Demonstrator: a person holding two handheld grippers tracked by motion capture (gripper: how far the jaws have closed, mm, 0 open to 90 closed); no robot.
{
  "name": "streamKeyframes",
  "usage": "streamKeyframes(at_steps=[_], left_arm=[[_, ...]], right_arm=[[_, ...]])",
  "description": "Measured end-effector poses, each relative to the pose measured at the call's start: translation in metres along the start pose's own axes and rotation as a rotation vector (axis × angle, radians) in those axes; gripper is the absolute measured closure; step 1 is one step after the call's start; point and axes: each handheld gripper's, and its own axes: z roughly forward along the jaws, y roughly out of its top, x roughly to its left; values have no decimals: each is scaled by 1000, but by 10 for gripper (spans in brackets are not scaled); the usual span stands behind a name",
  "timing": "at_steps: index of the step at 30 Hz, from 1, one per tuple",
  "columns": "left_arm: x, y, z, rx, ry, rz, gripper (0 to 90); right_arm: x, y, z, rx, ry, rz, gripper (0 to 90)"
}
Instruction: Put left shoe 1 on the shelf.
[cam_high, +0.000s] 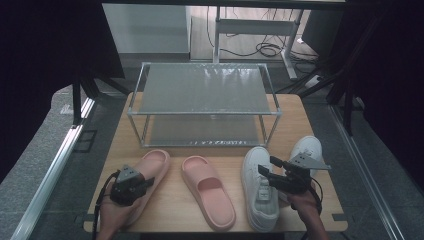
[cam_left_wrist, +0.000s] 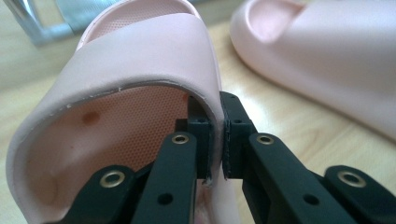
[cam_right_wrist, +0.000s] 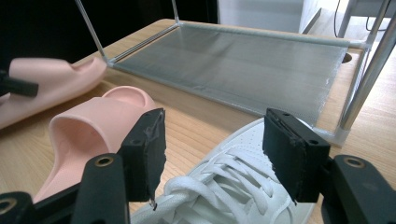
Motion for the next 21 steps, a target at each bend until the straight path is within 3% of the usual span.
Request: streamKeyframes(at_steps=[3,4,9,14,21], left_arm=[[2,9,0,-18,-8,-2,849],[3,20,3,-43,-14,4,849],[5,38,10,-61,-7,15,849],[8,59,30,-75,-4,36,849],[8,74,53,-88,10,40,849]], right_arm=[[0,0,0,0,-1,0,396],[0,0,0,0,-1,0,396],[0,0,0,0,-1,-1,396],[-2,0,-2,-9,-14,3,398],[-5,0,-2,-7,-22,19,399]])
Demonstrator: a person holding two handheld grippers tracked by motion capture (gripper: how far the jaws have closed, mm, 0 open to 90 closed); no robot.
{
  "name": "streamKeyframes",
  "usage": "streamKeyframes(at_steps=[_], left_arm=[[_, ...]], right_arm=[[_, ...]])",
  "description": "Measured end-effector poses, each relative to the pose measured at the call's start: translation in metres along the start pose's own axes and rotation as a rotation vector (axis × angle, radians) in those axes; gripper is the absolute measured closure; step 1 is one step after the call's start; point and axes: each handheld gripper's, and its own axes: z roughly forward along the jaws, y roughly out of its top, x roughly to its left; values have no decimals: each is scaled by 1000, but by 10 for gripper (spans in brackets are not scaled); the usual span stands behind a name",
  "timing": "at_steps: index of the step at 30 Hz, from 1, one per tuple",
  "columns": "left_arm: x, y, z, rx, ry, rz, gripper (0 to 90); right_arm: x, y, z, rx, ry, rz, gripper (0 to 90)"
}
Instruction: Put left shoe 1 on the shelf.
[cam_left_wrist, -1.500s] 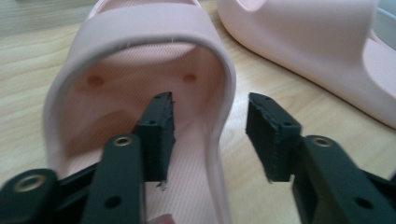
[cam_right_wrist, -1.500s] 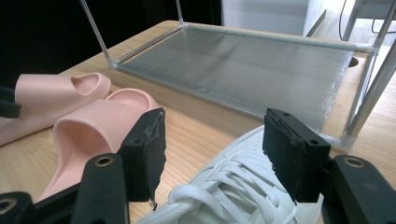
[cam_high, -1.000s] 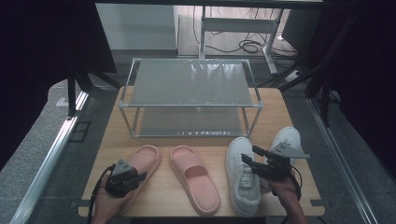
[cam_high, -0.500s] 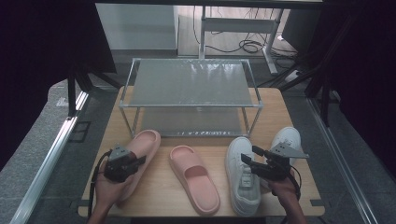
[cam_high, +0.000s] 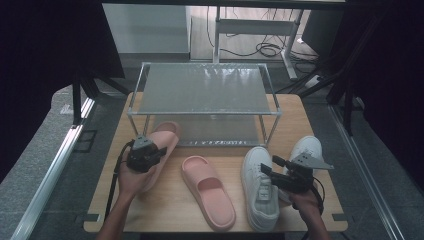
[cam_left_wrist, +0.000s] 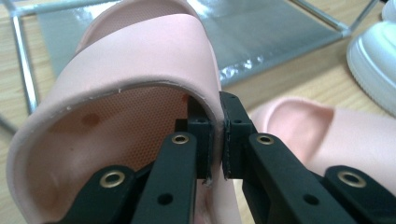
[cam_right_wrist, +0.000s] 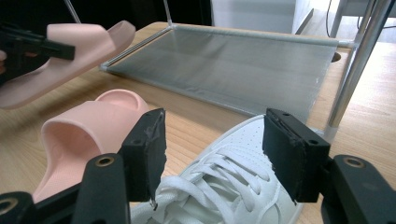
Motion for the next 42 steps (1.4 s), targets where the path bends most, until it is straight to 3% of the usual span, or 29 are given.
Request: streamKeyframes(at_steps=[13,19,28,31,38,41,42], left_arm=[[-11,27,56,-13,57,97,849],[-13,30,76,-18,52,102,848],[-16,33,94,-22,47,84,848],[-17,35,99,-26,43,94,847],[-16,30,114,9,52,103,838],[-17,30,117,17,45,110,803],[-18,31,117,28,50,117,748]], right_arm=[[1,-2,3,13,1,-2,399],[0,-2,2,13,-1,-1,399],[1,-3,3,18,0,1,398],[1,-4,4,20,0,-2,399],[1,-5,4,25,0,-2,399],[1,-5,4,25,-1,0,399],[1,-5,4,25,-1,0,398]])
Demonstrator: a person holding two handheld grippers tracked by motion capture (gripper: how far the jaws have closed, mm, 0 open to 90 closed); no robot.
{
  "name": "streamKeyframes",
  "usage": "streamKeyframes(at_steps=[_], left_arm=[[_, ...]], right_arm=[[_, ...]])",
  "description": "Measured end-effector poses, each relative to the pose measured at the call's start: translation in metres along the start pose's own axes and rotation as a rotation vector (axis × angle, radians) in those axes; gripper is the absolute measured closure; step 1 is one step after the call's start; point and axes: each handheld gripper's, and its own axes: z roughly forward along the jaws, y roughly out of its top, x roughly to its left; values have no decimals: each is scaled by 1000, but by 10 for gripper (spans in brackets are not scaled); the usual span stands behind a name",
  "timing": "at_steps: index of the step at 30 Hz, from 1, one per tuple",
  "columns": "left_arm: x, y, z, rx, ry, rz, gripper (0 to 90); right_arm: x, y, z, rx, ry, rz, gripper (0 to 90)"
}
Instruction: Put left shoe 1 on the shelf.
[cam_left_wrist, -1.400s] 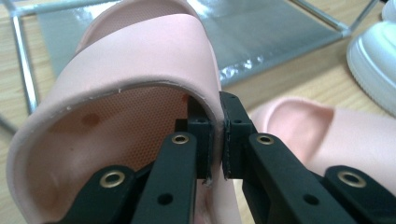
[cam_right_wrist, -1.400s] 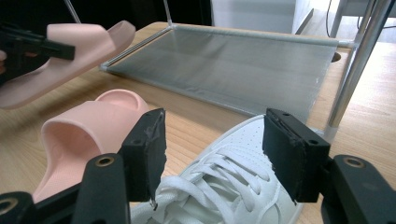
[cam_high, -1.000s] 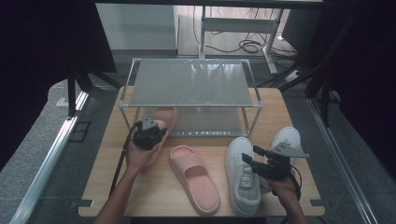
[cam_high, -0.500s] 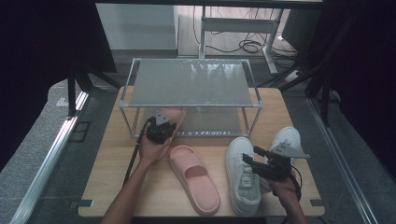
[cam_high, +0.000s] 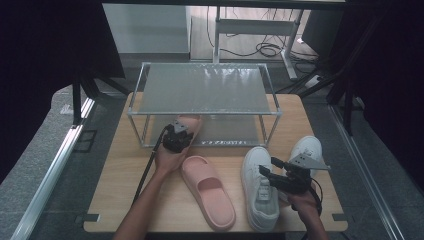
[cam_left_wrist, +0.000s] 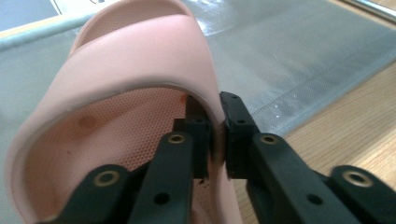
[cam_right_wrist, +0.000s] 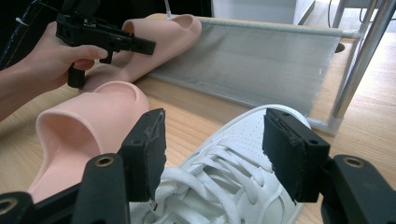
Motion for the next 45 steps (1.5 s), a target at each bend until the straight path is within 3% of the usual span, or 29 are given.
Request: streamKeyframes(at_steps=[1,3,5,7,12,15,18,20,21,23,37,45], left_arm=[[0,1,-1,-4,12,9,623],[0,1,-3,-2,13,14,584],[0,1,-8,13,13,23,456],[-1,-3,-19,9,11,37,436],[2,-10,-36,-7,-2,26,434],[6,-17,-55,-28,-31,-13,552],[7,-21,-66,-29,-31,-25,711],[9,-25,-74,-24,-35,-39,763],[10,-31,-84,-14,-44,-46,843],[11,-37,-92,-9,-61,-48,897],[13,-76,-121,51,-75,-35,899],[12,-88,-114,108,-76,-9,900]], right_arm=[[1,0,0,1,1,-1,399],[1,0,0,1,2,-2,398],[1,0,0,1,2,-4,399],[1,-1,0,1,0,0,399],[1,-1,0,2,0,1,399],[2,-1,0,2,1,-5,398],[3,0,0,-2,0,-6,399],[3,0,0,-4,-1,-7,399],[3,0,-2,-9,2,-4,399],[3,1,-3,-15,4,-6,399],[6,3,-5,-21,8,-13,399],[7,3,-5,-20,10,-15,398]])
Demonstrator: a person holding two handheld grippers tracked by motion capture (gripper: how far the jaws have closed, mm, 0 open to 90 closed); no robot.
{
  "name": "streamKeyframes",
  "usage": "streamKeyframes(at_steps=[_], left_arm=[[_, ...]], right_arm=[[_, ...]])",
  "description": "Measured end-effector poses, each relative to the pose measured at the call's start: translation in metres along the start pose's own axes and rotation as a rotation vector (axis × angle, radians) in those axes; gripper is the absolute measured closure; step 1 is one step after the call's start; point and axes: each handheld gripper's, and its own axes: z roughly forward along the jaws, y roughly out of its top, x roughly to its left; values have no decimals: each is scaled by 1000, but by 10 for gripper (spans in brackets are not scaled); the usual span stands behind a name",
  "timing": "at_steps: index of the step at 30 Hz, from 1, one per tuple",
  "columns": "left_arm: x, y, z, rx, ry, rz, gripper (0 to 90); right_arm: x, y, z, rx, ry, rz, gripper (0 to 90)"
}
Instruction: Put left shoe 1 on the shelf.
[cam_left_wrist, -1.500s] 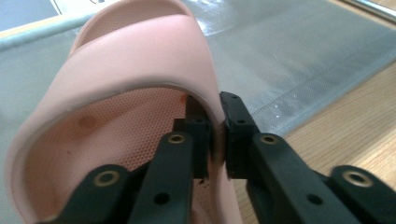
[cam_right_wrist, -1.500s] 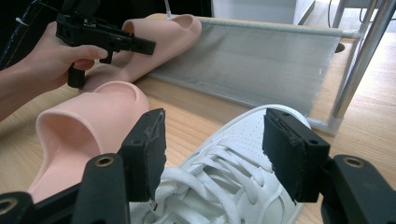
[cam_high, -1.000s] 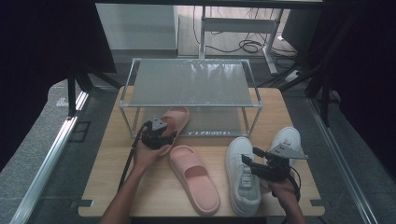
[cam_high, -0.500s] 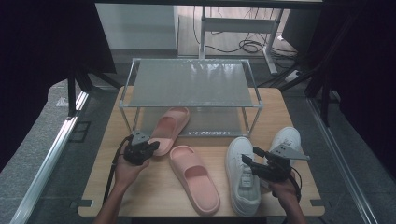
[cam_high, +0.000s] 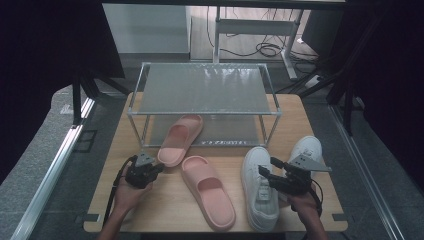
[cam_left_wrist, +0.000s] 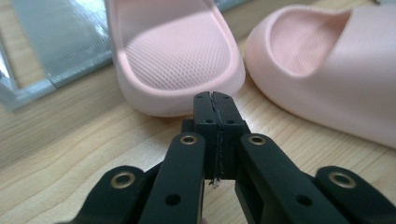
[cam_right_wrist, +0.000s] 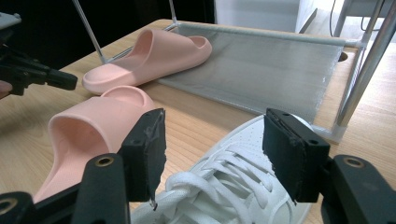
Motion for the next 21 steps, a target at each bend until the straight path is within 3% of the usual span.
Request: streamKeyframes(at_steps=[5,21], left_arm=[[1,1,9,16,-11,6,900],[7,29,41,14,-19,20,900]], right_arm=[[-1,0,0,-1,-2,-1,398],[-2,-1,1,3,-4,0,398]])
